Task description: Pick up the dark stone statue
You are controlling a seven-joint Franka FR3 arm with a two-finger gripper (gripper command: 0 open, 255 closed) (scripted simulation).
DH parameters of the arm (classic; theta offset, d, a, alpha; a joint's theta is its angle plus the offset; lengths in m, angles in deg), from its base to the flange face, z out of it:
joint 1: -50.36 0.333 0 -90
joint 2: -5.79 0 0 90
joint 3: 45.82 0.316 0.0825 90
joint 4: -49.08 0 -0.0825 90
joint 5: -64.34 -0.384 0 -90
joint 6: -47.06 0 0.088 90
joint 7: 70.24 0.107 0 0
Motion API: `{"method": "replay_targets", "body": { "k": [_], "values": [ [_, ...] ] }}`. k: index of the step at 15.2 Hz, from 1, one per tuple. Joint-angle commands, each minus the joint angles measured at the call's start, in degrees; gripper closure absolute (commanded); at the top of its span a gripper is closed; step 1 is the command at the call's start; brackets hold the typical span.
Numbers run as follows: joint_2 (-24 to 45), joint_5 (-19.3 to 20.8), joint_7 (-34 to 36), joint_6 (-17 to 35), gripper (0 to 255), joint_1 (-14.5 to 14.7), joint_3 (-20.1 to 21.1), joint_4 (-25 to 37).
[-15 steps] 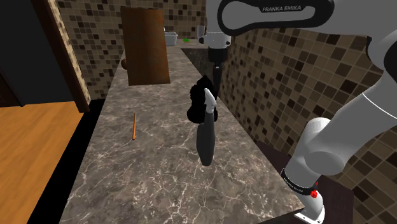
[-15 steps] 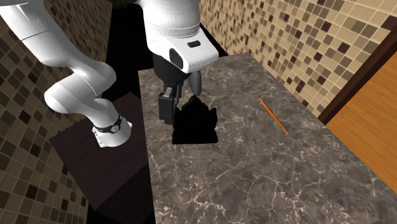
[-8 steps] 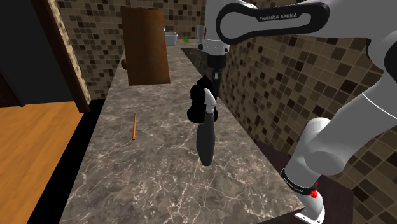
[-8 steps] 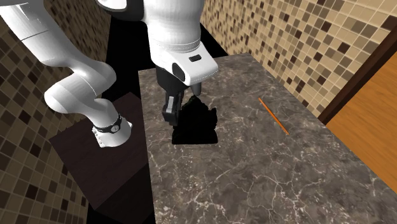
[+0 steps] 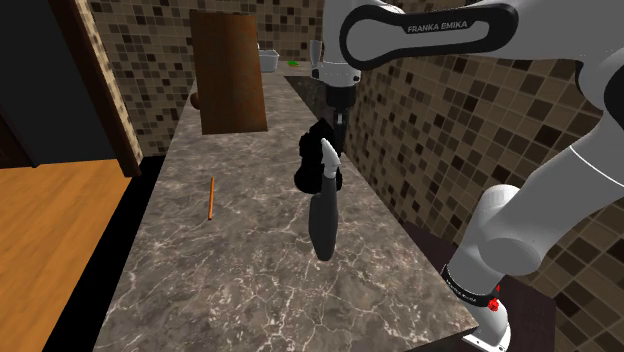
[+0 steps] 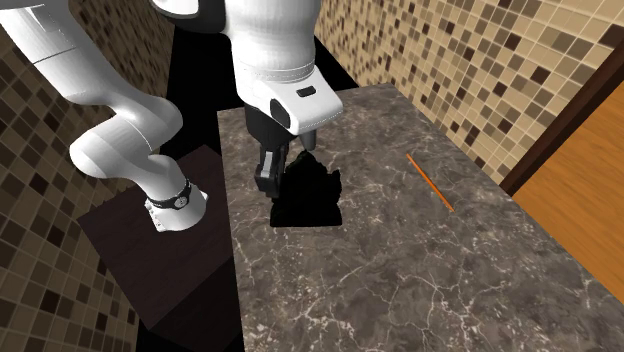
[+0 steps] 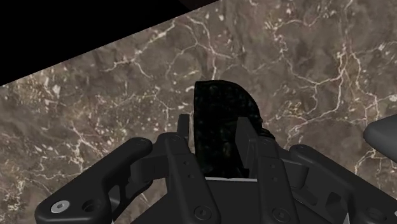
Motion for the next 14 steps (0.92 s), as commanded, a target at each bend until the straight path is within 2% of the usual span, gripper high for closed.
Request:
{"method": "replay_targets", "body": {
  "k": [1,14],
  "values": [
    [0.07,-0.05,0.0,-0.74,255,0.04,0.05,0.74],
    [1.8,0.01,-0.36,-10.76,255,-0.02,0.09,12.5]
  ]
}}
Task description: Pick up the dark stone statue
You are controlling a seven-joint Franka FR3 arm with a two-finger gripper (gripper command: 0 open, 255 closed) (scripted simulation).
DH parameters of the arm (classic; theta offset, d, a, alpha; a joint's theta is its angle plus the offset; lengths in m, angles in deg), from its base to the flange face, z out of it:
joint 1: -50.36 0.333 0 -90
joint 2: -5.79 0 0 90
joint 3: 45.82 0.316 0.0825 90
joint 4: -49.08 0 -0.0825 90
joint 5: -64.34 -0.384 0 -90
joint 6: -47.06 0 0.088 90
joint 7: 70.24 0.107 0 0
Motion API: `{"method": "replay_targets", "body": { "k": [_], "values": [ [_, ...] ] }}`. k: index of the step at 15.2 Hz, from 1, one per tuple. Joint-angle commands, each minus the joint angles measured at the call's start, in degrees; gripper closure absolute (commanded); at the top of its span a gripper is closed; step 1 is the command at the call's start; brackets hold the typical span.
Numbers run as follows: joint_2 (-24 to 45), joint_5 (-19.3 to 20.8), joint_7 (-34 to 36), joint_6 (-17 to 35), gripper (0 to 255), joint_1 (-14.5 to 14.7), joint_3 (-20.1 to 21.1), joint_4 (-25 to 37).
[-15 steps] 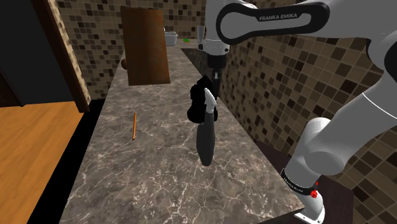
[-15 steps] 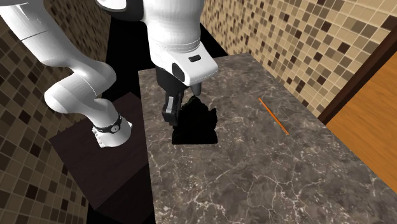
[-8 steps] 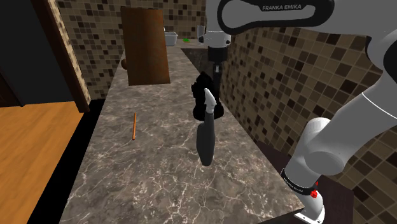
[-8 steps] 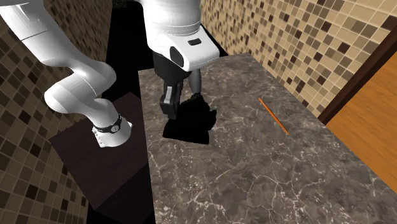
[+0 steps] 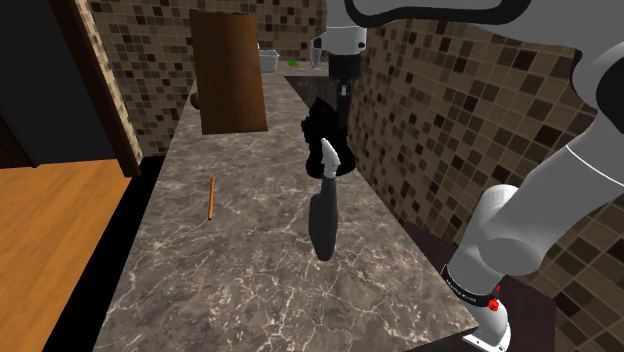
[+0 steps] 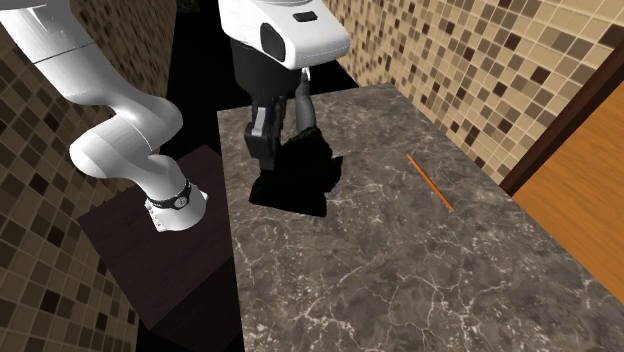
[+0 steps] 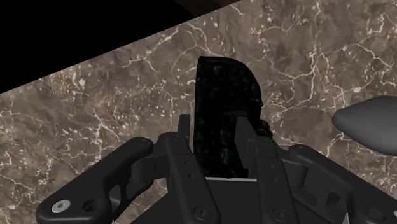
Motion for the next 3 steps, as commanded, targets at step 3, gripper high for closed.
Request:
{"method": "replay_targets", "body": {
  "k": [3],
  "values": [
    [0.46,0.0,0.0,-1.73,255,0.01,0.05,2.25]
  ]
}}
